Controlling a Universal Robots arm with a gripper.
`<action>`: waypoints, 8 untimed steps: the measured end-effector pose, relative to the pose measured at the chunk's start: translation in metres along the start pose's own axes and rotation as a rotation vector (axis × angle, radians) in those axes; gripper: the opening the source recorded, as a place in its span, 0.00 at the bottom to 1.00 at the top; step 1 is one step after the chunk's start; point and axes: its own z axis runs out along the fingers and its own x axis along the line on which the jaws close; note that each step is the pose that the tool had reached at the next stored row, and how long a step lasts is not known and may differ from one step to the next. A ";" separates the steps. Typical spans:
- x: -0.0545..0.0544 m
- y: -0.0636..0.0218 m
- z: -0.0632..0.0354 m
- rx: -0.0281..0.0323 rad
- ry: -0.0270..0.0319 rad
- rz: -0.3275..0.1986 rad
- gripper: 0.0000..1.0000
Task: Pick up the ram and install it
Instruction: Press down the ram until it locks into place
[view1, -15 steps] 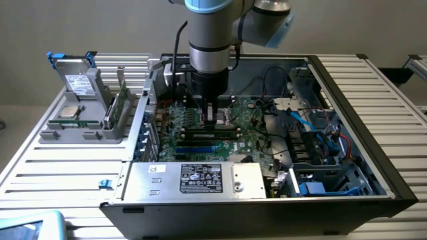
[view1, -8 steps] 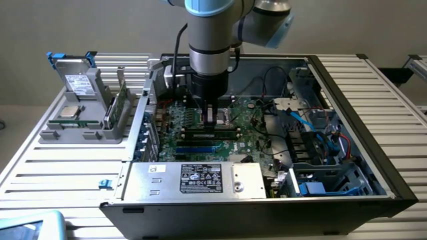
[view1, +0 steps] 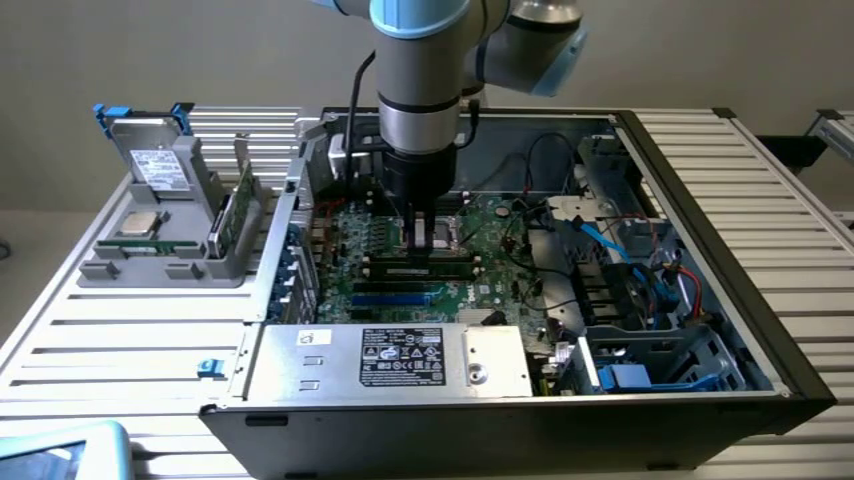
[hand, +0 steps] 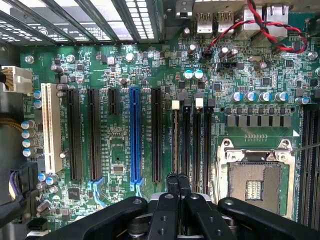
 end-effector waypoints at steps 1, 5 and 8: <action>0.000 0.0001 0.0008 -0.0002 0.0001 0.000 0.11; 0.000 0.0001 0.0049 -0.0001 0.0002 0.000 0.11; 0.000 0.0000 0.0045 -0.0002 0.0000 0.000 0.11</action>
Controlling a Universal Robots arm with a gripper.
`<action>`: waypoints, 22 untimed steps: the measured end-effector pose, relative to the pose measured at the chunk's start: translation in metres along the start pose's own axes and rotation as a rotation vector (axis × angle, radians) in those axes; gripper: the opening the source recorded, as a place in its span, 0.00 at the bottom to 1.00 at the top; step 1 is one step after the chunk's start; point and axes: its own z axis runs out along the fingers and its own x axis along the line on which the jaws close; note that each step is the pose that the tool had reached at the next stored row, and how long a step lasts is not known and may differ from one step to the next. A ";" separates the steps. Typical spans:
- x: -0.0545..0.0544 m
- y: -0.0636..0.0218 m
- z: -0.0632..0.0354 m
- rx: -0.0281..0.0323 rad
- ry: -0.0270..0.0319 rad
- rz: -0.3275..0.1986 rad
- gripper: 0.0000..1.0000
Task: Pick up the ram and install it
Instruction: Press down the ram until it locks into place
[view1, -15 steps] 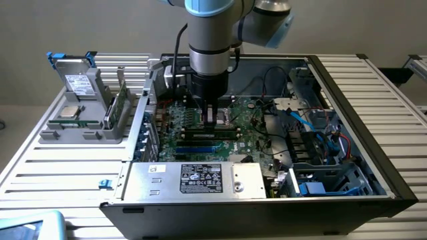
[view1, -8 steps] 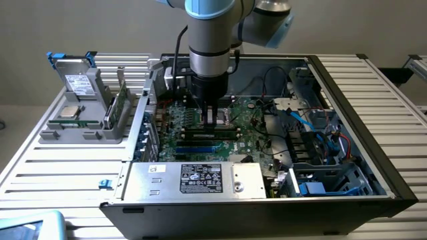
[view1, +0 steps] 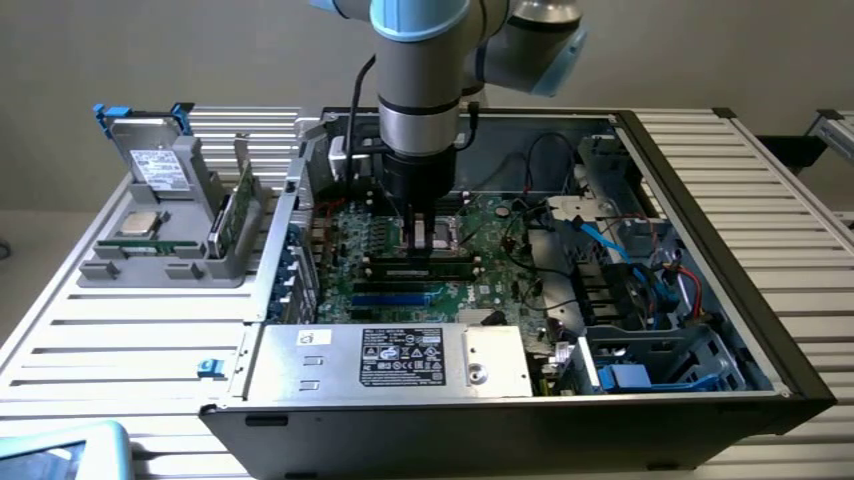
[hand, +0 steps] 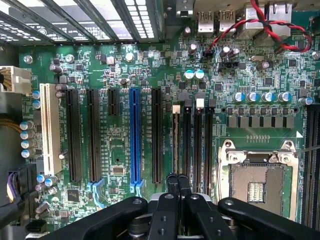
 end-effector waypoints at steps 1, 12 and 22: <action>0.000 -0.0002 -0.0024 0.0016 -0.0030 0.000 0.11; 0.001 -0.0122 -0.0291 0.0005 -0.0013 0.000 0.11; 0.001 -0.0145 -0.0298 0.0005 -0.0015 0.000 0.11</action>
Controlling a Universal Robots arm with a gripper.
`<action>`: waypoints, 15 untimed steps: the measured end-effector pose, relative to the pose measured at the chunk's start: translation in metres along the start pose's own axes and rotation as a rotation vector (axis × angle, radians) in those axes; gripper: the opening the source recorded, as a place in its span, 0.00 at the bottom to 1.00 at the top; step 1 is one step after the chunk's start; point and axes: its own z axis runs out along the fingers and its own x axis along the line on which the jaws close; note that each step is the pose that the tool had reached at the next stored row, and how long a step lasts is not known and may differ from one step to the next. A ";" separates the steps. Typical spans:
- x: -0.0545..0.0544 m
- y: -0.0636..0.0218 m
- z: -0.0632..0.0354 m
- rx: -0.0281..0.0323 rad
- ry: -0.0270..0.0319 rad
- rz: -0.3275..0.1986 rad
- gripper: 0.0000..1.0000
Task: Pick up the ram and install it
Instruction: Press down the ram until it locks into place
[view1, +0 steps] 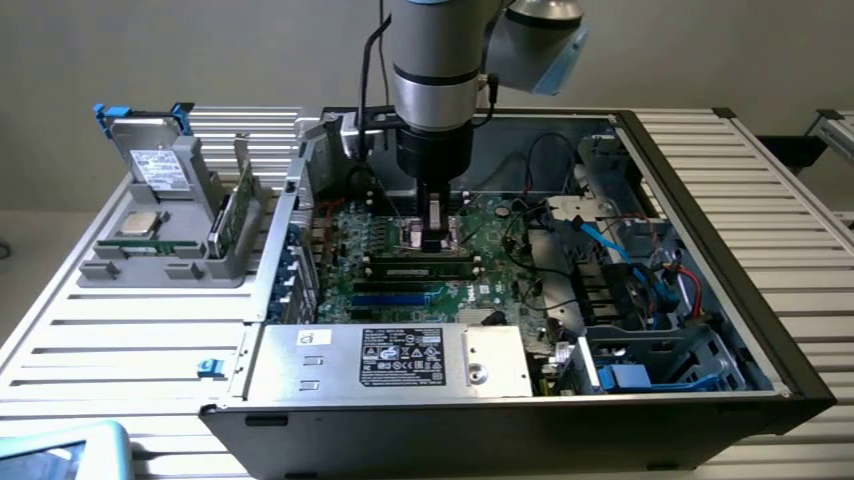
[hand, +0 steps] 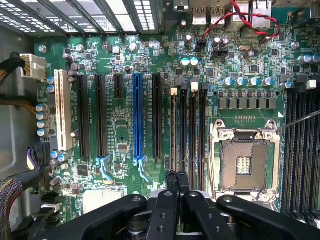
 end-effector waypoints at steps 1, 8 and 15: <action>0.000 0.0000 0.0000 0.0000 0.0000 0.000 0.11; 0.000 0.0000 -0.0001 -0.0012 0.0007 0.032 0.11; 0.000 0.0000 0.0000 -0.0040 0.0019 0.119 0.11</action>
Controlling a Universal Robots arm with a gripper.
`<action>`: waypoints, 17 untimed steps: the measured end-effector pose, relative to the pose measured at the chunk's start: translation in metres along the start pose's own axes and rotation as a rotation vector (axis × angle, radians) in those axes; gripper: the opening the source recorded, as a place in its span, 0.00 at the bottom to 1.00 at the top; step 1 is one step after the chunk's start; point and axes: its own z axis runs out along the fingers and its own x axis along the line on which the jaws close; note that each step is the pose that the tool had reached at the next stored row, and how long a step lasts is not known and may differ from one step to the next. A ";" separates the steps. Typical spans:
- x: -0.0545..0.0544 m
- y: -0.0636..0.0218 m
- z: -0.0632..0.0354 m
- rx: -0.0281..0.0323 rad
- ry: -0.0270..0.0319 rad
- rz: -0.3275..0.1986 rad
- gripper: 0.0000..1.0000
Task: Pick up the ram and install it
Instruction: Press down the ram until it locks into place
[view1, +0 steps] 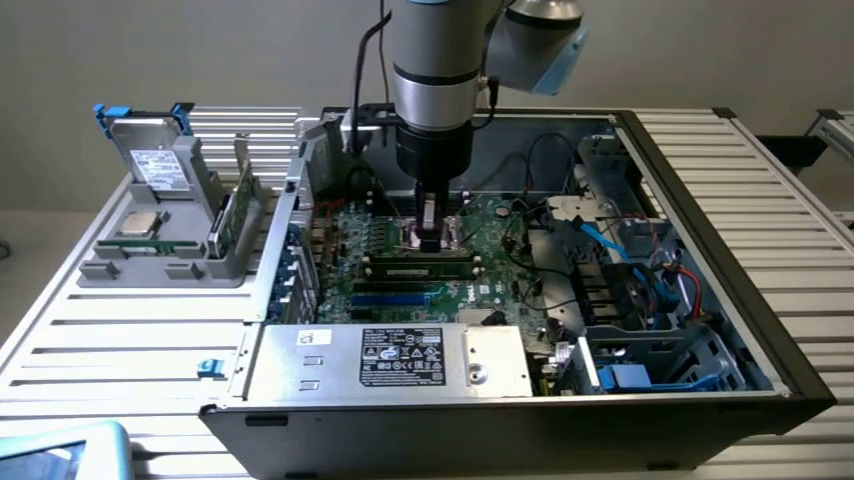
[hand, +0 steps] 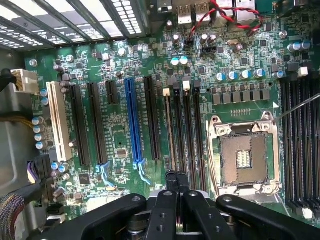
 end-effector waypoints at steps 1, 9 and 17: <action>0.000 0.0000 0.0000 -0.0004 0.0002 0.012 0.11; 0.000 0.0000 0.0000 -0.0041 0.0017 0.121 0.11; 0.000 0.0000 0.0000 -0.0080 0.0035 0.238 0.11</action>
